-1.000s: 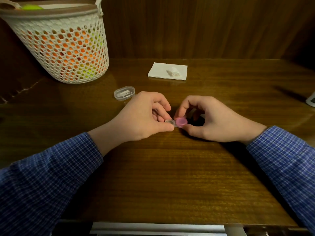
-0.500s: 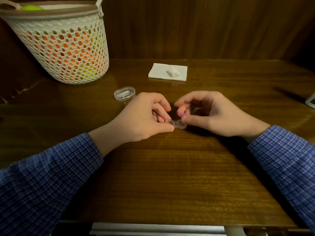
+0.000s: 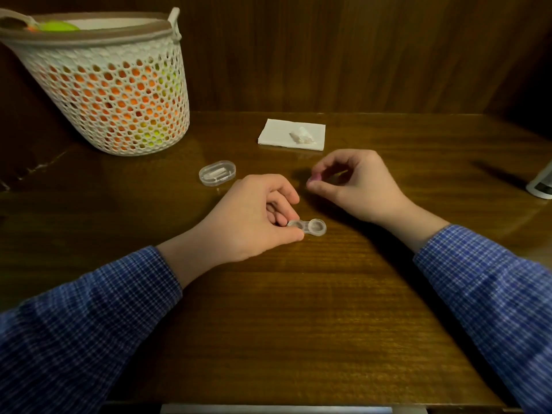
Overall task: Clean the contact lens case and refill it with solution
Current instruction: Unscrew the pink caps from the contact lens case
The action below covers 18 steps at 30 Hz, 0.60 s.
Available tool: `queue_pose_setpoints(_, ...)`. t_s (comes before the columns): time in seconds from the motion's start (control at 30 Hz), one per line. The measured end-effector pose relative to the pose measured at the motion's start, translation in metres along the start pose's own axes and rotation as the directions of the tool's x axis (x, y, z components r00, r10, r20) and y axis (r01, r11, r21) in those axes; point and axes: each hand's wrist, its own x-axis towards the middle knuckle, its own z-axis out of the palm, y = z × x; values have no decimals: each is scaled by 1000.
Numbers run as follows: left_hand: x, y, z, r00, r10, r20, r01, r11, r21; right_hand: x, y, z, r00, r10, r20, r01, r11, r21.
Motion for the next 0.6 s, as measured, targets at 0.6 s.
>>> queue_pose_setpoints(0.6, -2, 1, 0, 1000, -17, -7, 17, 1000, 1, 7, -5, 6, 997, -17, -74, 12, 998, -56)
